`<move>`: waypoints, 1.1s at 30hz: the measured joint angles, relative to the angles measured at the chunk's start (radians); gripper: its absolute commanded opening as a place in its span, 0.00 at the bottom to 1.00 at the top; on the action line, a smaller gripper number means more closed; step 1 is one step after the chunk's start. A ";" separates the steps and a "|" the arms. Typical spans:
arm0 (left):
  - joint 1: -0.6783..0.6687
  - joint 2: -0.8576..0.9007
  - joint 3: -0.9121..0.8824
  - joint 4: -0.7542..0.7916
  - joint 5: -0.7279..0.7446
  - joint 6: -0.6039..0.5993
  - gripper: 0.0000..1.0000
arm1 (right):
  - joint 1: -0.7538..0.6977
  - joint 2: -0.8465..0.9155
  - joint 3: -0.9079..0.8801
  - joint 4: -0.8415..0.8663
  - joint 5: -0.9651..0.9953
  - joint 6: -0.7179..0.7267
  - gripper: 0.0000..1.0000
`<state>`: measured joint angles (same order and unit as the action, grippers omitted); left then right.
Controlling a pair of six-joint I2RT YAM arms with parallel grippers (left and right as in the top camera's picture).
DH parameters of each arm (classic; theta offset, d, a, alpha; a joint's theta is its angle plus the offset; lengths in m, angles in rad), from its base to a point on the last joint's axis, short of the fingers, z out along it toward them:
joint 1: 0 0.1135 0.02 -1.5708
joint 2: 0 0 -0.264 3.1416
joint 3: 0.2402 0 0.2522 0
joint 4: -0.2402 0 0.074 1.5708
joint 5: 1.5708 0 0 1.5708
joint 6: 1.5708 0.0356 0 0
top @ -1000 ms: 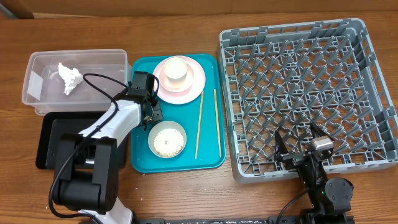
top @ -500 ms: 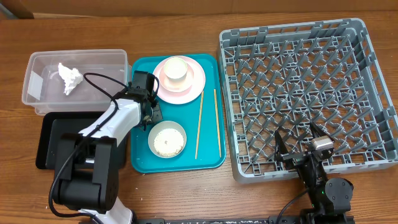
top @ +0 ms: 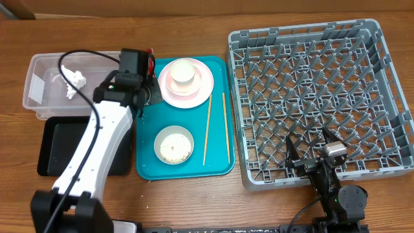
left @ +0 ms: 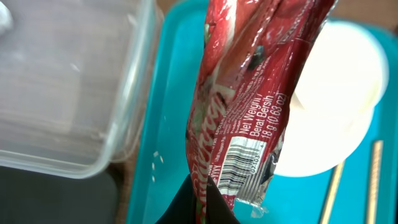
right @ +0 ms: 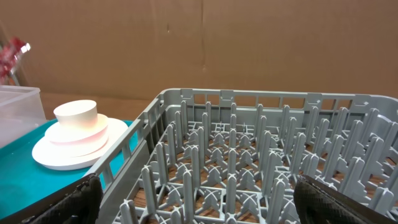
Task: Sort waste into correct bins and load items into the dishwasher
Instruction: 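Grasp the red snack wrapper with the left gripper and lift, then carry the wrapper over the clear bin and drop it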
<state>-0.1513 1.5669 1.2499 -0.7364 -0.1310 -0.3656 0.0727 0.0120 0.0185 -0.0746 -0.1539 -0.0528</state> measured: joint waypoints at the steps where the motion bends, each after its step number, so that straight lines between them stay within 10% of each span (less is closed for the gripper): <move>1: 0.000 -0.024 0.003 0.009 -0.015 0.000 0.04 | 0.000 0.000 0.000 0.000 0.000 0.000 1.00; 28: 0.296 0.170 0.003 0.168 -0.182 -0.183 0.06 | 0.000 0.000 0.000 0.000 0.000 0.000 1.00; 33: 0.296 0.189 0.003 0.165 -0.180 -0.186 0.21 | 0.000 0.000 0.000 0.000 0.000 0.000 1.00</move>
<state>0.1448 1.7557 1.2530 -0.5713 -0.3107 -0.5514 0.0727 0.0120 0.0185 -0.0750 -0.1535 -0.0525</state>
